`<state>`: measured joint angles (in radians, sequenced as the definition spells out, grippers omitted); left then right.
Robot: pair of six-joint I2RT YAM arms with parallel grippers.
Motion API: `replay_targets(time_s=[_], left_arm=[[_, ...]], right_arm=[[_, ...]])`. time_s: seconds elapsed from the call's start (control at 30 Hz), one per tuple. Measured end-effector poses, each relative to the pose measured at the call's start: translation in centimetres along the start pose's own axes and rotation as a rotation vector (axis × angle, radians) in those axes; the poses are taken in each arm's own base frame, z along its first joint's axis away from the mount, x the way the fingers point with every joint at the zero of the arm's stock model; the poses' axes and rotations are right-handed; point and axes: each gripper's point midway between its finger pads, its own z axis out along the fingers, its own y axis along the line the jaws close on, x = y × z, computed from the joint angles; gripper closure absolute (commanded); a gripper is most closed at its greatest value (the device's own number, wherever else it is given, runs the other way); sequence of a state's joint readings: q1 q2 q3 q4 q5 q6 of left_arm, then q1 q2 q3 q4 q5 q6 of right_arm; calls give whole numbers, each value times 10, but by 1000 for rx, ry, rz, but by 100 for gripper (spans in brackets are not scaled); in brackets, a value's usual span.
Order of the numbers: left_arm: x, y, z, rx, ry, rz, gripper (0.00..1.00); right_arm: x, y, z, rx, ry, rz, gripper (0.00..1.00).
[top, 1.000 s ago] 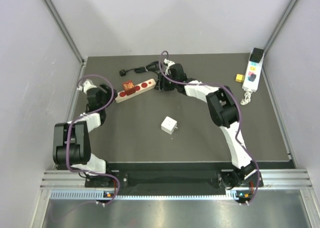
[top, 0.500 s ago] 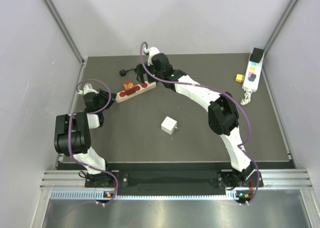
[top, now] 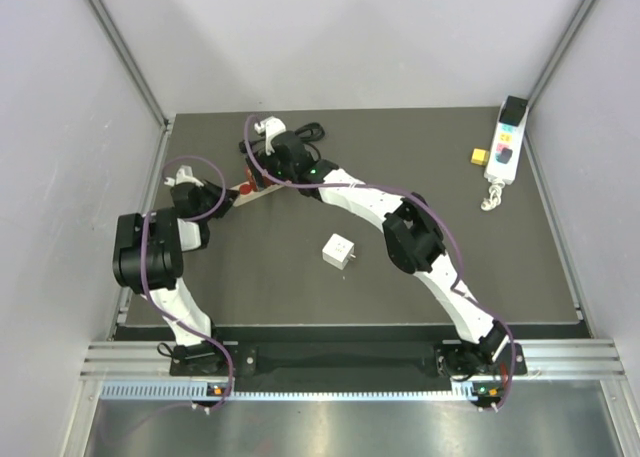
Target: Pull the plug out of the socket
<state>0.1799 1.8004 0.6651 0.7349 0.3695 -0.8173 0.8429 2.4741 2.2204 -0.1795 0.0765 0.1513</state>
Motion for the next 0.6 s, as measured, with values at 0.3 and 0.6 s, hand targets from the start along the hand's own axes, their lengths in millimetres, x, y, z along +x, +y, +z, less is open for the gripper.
replay_targets(time_s=[0.3, 0.6], left_arm=[[-3, -1, 8, 5, 9, -13, 100], [-8, -1, 16, -1, 8, -22, 100]], right_arm=[[8, 5, 11, -8, -17, -2, 9], [-1, 22, 16, 3, -85, -35, 5]])
